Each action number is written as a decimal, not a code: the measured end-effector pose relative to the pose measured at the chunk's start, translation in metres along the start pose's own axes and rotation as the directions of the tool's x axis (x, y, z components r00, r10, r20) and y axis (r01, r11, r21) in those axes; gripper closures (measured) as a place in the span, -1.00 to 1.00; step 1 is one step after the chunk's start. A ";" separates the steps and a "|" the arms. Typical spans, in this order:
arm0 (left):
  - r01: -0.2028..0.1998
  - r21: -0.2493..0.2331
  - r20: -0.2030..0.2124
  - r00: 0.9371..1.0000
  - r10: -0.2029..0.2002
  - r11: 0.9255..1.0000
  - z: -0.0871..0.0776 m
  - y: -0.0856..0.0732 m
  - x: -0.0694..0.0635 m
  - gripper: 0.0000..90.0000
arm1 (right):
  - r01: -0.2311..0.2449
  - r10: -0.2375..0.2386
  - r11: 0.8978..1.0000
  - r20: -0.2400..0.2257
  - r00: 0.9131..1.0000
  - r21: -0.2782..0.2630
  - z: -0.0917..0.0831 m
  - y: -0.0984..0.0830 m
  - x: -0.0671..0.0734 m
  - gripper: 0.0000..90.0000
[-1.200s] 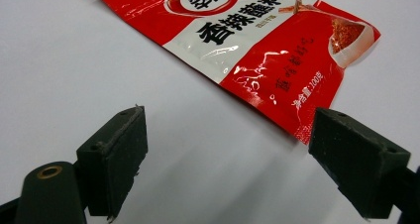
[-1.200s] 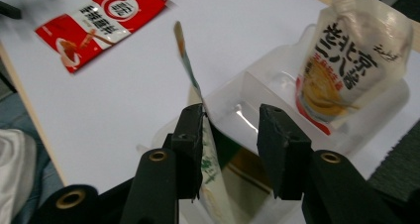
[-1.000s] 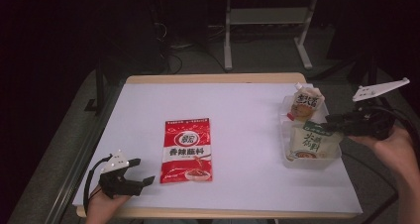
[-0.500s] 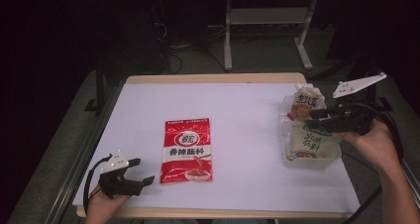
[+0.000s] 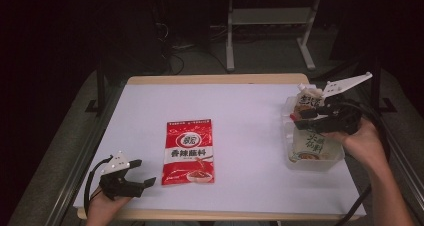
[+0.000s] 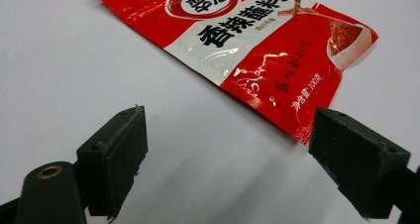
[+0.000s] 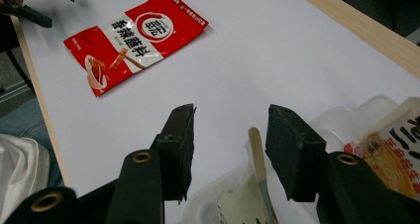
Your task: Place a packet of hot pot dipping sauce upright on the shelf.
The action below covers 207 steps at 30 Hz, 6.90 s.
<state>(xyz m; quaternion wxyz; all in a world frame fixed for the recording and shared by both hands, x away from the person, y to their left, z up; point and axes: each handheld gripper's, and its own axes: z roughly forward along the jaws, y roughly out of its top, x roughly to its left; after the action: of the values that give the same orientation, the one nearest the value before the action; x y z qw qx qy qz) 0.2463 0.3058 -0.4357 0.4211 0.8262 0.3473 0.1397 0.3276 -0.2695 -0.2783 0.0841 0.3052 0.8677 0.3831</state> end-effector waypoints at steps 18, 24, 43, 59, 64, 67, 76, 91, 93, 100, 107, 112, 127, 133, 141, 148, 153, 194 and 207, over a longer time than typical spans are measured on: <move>0.004 -0.002 0.008 1.000 -0.004 1.000 0.001 0.000 0.001 -0.66 | 0.019 -0.019 1.000 -0.044 0.999 0.000 0.023 0.023 0.019 0.01; 0.007 -0.008 0.007 1.000 -0.007 1.000 0.000 0.000 0.001 -0.66 | 0.029 -0.029 1.000 -0.062 0.998 0.001 0.033 0.030 0.025 -0.03; -0.009 -0.009 0.021 1.000 0.009 1.000 0.004 0.005 0.000 -0.66 | 0.038 -0.037 0.999 -0.125 0.991 0.004 0.068 0.049 0.045 -0.14; -0.017 -0.009 0.028 0.999 0.017 1.000 0.004 0.006 -0.003 -0.65 | 0.048 -0.042 0.998 -0.147 0.988 0.036 0.115 0.073 0.059 -0.21; -0.027 -0.010 0.031 0.999 0.027 1.000 0.005 0.008 -0.005 -0.65 | 0.057 -0.048 0.997 -0.139 0.989 0.059 0.136 0.083 0.063 -0.23; -0.030 -0.006 0.032 0.999 0.031 1.000 0.006 0.009 -0.006 -0.65 | 0.049 -0.038 0.996 -0.141 0.989 0.072 0.143 0.086 0.064 -0.24; -0.023 -0.004 0.042 0.999 0.024 1.000 0.009 0.009 -0.008 -0.64 | 0.054 -0.040 0.994 -0.137 0.990 0.097 0.176 0.100 0.058 -0.29; -0.044 -0.002 0.053 0.998 0.044 0.999 0.010 0.010 -0.010 -0.51 | 0.076 -0.056 0.984 -0.127 0.990 0.159 0.219 0.123 0.059 -0.36; -0.050 0.001 0.053 0.997 0.050 0.999 0.011 0.011 -0.011 -0.50 | 0.066 -0.044 0.982 -0.128 0.991 0.176 0.228 0.123 0.057 -0.37; -0.047 0.005 0.065 0.997 0.047 0.999 0.013 0.011 -0.013 -0.46 | 0.045 -0.021 0.977 -0.119 0.993 0.208 0.253 0.119 0.048 -0.40; -0.050 0.008 0.079 0.996 0.049 0.999 0.014 0.011 -0.013 -0.34 | 0.018 0.009 0.974 -0.118 0.993 0.226 0.271 0.115 0.042 -0.42; -0.055 0.015 0.087 0.995 0.053 0.998 0.015 0.011 -0.014 -0.28 | -0.002 0.029 0.967 -0.105 0.994 0.253 0.288 0.111 0.036 -0.45; -0.074 0.046 0.102 0.992 0.069 0.996 0.023 0.012 -0.017 -0.27 | -0.072 0.101 0.957 -0.092 0.991 0.280 0.308 0.107 0.023 -0.45; -0.072 0.056 0.105 0.992 0.066 0.996 0.025 0.011 -0.018 -0.26 | -0.092 0.128 0.952 -0.104 0.986 0.293 0.315 0.103 0.019 -0.44; -0.064 0.057 0.101 0.993 0.058 0.996 0.026 0.010 -0.016 -0.26 | -0.097 0.148 0.949 -0.151 0.977 0.299 0.318 0.102 0.018 -0.29; -0.065 0.057 0.097 0.994 0.060 0.996 0.027 0.011 -0.016 -0.23 | -0.044 0.101 0.956 -0.187 0.977 0.288 0.308 0.107 0.023 -0.04; -0.062 0.065 0.099 0.994 0.055 0.996 0.028 0.010 -0.017 -0.23 | -0.022 0.085 0.959 -0.211 0.974 0.283 0.304 0.108 0.023 0.11; -0.060 0.071 0.100 0.994 0.053 0.996 0.030 0.009 -0.014 -0.14 | -0.006 0.073 0.939 -0.184 0.980 0.343 0.318 0.103 0.027 0.79; -0.059 0.076 0.102 0.993 0.052 0.995 0.032 0.009 -0.014 -0.12 | -0.005 0.104 0.945 -0.287 0.952 0.328 0.313 0.104 0.025 0.66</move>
<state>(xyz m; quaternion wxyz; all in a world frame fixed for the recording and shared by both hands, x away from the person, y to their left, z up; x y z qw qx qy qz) 0.2568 0.2739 -0.4471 0.4007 0.8575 0.3080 0.0961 0.4744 -0.0084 -0.4182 -0.1107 0.2772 0.9125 0.2796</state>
